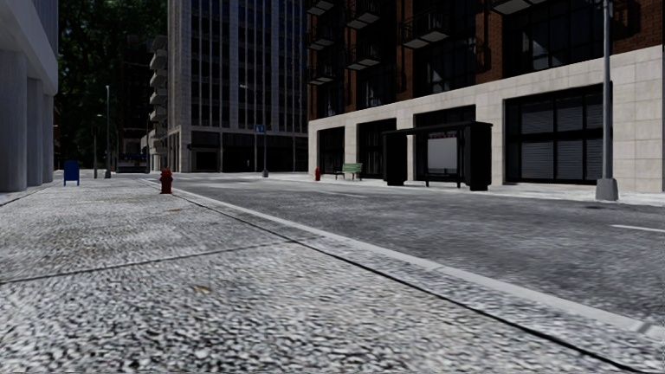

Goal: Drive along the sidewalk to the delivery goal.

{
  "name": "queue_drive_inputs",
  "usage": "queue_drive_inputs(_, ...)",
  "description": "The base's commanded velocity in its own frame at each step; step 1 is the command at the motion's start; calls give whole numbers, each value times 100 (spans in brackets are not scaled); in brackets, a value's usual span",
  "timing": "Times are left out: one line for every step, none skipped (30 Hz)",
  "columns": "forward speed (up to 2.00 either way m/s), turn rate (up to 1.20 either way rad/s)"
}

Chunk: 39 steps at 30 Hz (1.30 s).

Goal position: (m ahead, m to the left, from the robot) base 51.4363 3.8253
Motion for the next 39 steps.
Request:
queue_drive_inputs(104,45)
queue_drive_inputs(107,45)
queue_drive_inputs(107,45)
queue_drive_inputs(114,45)
queue_drive_inputs(123,45)
queue_drive_inputs(132,45)
queue_drive_inputs(151,41)
queue_drive_inputs(177,40)
queue_drive_inputs(177,40)
queue_drive_inputs(200,39)
queue_drive_inputs(200,39)
queue_drive_inputs(200,39)
queue_drive_inputs(200,39)
queue_drive_inputs(200,39)
queue_drive_inputs(200,39)
queue_drive_inputs(200,39)
queue_drive_inputs(200,39)
queue_drive_inputs(200,39)
queue_drive_inputs(200,39)
queue_drive_inputs(200,39)
queue_drive_inputs(200,44)
queue_drive_inputs(200,48)
queue_drive_inputs(200,49)
queue_drive_inputs(200,49)
queue_drive_inputs(200,49)
queue_drive_inputs(200,49)
queue_drive_inputs(200,49)
queue_drive_inputs(200,49)
queue_drive_inputs(200,49)
queue_drive_inputs(200,49)
queue_drive_inputs(200,49)
queue_drive_inputs(200,50)
queue_drive_inputs(200,51)
queue_drive_inputs(200,51)
queue_drive_inputs(200,51)
queue_drive_inputs(200,51)
queue_drive_inputs(200,51)
queue_drive_inputs(200,51)
queue_drive_inputs(200,51)
